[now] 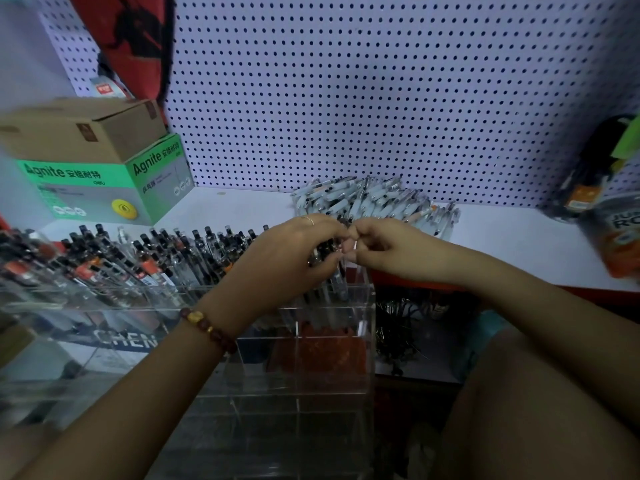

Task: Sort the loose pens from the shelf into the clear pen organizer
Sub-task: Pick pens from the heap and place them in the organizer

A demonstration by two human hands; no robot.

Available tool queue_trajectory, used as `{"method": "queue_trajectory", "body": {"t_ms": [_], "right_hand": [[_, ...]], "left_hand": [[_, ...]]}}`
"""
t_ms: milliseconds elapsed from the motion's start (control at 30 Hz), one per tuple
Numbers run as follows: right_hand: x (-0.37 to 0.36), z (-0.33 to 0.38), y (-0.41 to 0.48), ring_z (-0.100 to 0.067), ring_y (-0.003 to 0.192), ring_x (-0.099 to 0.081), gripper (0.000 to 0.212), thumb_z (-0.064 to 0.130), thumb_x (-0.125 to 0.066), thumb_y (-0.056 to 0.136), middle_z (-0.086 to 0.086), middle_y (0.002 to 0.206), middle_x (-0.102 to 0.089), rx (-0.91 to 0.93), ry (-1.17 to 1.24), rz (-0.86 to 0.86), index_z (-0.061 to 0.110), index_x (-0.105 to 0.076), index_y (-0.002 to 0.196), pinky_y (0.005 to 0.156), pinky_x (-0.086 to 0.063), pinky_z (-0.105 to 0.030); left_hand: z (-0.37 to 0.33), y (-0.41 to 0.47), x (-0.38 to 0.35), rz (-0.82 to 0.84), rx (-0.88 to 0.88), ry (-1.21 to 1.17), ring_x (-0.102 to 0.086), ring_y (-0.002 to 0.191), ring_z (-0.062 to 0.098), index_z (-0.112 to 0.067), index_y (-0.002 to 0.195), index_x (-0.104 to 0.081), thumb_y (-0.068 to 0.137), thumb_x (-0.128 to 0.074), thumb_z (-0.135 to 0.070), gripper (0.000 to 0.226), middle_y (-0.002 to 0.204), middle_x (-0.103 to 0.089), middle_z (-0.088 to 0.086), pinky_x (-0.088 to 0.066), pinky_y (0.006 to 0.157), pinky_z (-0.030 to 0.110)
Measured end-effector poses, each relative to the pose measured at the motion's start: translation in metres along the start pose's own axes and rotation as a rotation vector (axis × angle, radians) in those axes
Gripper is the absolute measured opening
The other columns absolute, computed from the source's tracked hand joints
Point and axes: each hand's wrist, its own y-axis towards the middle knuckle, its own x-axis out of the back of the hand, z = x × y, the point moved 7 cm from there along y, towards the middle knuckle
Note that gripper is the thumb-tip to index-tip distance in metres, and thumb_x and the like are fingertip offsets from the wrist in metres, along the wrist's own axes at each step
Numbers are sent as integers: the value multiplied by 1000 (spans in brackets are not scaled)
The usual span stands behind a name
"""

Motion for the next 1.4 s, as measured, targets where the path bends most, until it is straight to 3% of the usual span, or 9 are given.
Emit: {"method": "queue_trajectory", "body": {"t_ms": [133,333,533,633,733,867,1100,1267,1400], "right_hand": [[3,-3,0,-16,60,-52,11,14,-54,94,-9,71,-60,-53,-25,12,19,-62,90,61,-42,-33],[43,0,20,-4,44,-41,15,9,-50,94,-1,60,-49,-166,140,-368,1,-61,88,46,-35,-14],[48,-11,81,-17,63,-46,11,15,-53,96,-3,68,-52,-205,437,-346,11,-63,93,60,-40,-26],[39,-17,129,-13,59,-46,16,14,-55,96,0,71,-53,-161,19,-227,9,-65,106,52,-37,-12],[27,-20,170,-13,57,-45,31,13,-50,97,3,73,-48,-159,-352,-41,16,-58,127,51,-35,-19],[10,-41,208,-26,128,-46,40,16,-43,100,-4,148,-40,-263,-607,259,20,-48,139,102,-39,-34],[16,-56,223,-15,77,-60,16,13,-55,92,8,95,-63,-192,-470,115,20,-68,97,71,-50,-29],[37,-15,221,-11,69,-52,22,29,-40,101,4,93,-61,33,-633,-114,24,-55,116,61,-40,-28],[35,45,204,-10,68,-54,20,31,-39,102,9,82,-60,323,-518,-200,25,-52,115,59,-39,-27]], "left_hand": [[-1,1,3,-14,-9,32,-65,88,14,-17,113,-62,86,-52,-38,36,110,-67,-4,-53,70,26],[9,7,10,26,78,-63,-62,100,6,-23,114,-66,85,-64,-49,39,115,-67,-10,-53,88,32],[23,14,42,33,221,-400,-50,111,-10,-31,118,-63,91,-51,-45,33,122,-59,-21,-37,97,9],[53,6,61,-61,295,-397,-55,104,-9,-38,100,-65,96,-53,-28,16,107,-65,-25,-40,96,17],[81,-1,68,-147,361,-392,-59,90,-7,-41,86,-63,96,-54,-21,24,85,-65,-30,-41,84,11],[103,-6,71,-266,375,-428,-62,92,-1,-36,84,-65,96,-53,-13,29,87,-68,-21,-47,84,18],[125,-6,75,-408,436,-519,-65,86,9,-25,79,-67,95,-52,-7,29,84,-70,-14,-52,81,27],[132,-5,71,-396,527,-634,-66,76,2,-20,87,-65,95,-48,-1,27,85,-69,-11,-47,70,14],[136,-7,70,-448,621,-778,-66,78,2,-27,104,-56,99,-43,-7,25,99,-66,-4,-51,78,24]]}}
